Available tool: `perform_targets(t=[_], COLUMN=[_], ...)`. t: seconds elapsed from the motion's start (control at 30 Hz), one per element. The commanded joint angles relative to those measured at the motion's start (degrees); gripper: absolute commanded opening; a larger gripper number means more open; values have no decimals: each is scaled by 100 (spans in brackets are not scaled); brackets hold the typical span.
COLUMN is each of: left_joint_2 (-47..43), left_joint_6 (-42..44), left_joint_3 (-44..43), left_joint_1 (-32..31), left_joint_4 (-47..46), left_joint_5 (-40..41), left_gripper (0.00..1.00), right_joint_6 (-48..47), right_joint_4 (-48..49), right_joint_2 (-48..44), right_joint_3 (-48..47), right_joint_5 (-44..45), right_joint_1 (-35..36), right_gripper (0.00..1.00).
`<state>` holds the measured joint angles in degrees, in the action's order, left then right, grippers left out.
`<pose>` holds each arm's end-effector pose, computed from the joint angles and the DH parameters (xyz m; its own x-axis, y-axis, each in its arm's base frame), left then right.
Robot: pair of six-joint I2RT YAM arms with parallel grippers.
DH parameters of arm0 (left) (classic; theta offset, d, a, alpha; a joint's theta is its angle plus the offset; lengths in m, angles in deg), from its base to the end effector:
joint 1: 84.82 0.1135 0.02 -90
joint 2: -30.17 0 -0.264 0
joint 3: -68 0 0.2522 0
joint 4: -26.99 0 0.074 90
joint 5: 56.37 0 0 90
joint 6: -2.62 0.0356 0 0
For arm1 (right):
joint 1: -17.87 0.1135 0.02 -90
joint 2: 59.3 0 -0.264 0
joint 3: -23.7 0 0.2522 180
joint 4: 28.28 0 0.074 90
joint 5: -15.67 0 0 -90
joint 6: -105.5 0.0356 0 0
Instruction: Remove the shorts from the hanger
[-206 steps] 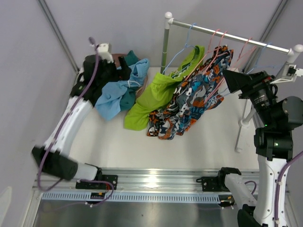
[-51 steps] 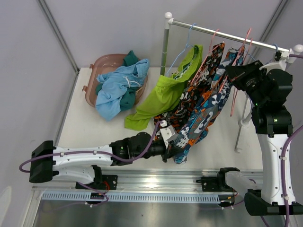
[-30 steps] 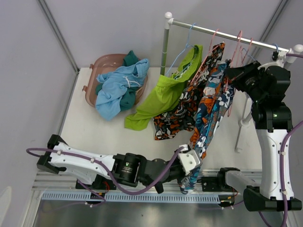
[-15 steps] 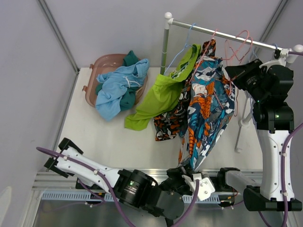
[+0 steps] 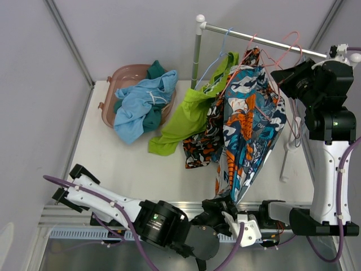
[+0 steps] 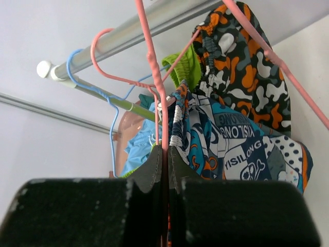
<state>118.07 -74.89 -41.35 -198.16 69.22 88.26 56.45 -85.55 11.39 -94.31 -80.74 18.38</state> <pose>-0.1055 -0.3177 0.4360 0.3175 0.4198 -0.8503 0.7834 0.3891 0.4847 0.2114 0.0059 0.5292 -0.2084 0.6495 -0.7313 0.0235 0.7508 0.6601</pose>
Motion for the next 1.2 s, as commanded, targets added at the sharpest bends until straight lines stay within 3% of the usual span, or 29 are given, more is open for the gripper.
perform_targets(t=[0.0, 0.2, 0.57, 0.83, 1.17], left_joint_2=[-80, -369, -677, -721, -63], left_joint_6=[-350, -1029, -2391, -4480, -7291], left_joint_3=[391, 1270, 2694, 3661, 3767], left_joint_1=[-1111, -1173, -1296, -1919, -3220], left_joint_4=[457, 467, 632, 1248, 2698], left_joint_5=[-1797, -2316, -2501, -2607, -2361], left_gripper=[0, 0, 0, 0, 0], right_joint_6=[-201, -158, -96, -26, 45], right_joint_4=[1249, 1081, 809, 545, 439], right_joint_2=[708, 867, 1174, 1640, 1772], right_joint_3=[-455, -790, -1361, -2213, -2540], right_joint_5=[1644, 1565, 1520, 1345, 1327], right_joint_1=[-411, -587, -737, -991, -1185], right_gripper=[0, 0, 0, 0, 0])
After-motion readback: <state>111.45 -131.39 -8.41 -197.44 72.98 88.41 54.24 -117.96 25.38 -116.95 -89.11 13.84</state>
